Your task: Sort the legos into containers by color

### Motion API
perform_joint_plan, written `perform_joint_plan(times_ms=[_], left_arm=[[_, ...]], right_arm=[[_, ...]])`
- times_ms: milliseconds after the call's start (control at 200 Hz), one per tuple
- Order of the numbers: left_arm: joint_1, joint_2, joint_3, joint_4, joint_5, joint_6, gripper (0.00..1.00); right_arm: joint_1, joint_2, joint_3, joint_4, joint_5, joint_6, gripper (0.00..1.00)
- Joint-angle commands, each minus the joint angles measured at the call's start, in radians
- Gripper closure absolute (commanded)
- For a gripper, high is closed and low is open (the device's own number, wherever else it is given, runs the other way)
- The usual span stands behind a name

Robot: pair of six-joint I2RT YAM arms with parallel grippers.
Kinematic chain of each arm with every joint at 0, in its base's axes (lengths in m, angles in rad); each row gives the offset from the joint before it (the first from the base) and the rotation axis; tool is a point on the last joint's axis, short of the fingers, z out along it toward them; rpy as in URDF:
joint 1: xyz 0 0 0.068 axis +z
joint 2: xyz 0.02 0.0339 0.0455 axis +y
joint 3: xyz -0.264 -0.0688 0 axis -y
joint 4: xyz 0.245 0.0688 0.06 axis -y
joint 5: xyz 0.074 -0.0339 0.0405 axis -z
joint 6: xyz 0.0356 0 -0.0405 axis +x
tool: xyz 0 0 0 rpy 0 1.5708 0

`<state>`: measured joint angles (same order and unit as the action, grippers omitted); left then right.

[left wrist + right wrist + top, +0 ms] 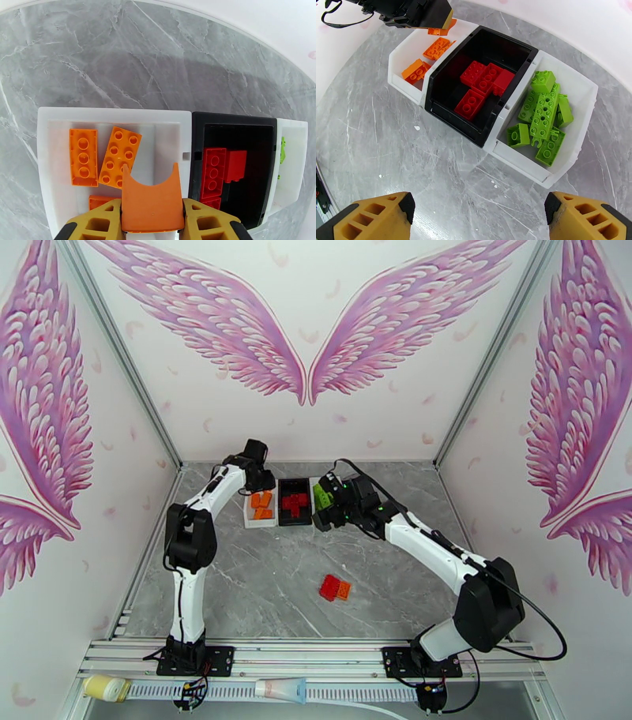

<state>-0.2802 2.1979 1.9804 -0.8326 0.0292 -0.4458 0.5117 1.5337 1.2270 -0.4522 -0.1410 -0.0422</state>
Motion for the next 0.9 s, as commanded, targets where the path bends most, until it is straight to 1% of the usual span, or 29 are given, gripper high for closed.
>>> perform_joint_plan(times_ms=[0,25,80,265,390,535,685,785,895], left_arm=[[0.016,0.024,0.039,-0.055,-0.013,-0.012,0.65],[0.018,0.022,0.033,-0.056,-0.015,-0.014,0.64],[0.021,0.012,0.016,-0.05,-0.022,-0.016,0.57],[0.018,-0.084,-0.042,-0.009,-0.03,-0.029,0.31],[0.01,-0.199,-0.121,0.035,-0.045,-0.041,0.21],[0.0,-0.345,-0.272,0.088,-0.058,-0.082,0.13],[-0.007,-0.517,-0.492,0.17,-0.044,-0.134,0.06],[-0.007,-0.618,-0.61,0.186,-0.037,-0.141,0.04],[-0.001,-0.708,-0.733,0.18,-0.062,-0.136,0.03]], right_arm=[[0.008,-0.008,0.021,-0.033,0.027,0.015,0.08],[0.008,-0.01,0.021,-0.035,0.027,0.015,0.08],[0.008,-0.012,0.022,-0.044,0.029,0.015,0.08],[0.013,-0.007,0.037,-0.106,0.044,0.013,0.08],[0.026,-0.013,0.032,-0.131,0.043,0.002,0.08],[0.071,-0.009,0.032,-0.194,0.051,-0.03,0.1],[0.163,-0.01,0.006,-0.258,0.094,-0.091,0.09],[0.221,-0.009,-0.016,-0.293,0.122,-0.119,0.09],[0.275,0.013,-0.031,-0.334,0.128,-0.149,0.08]])
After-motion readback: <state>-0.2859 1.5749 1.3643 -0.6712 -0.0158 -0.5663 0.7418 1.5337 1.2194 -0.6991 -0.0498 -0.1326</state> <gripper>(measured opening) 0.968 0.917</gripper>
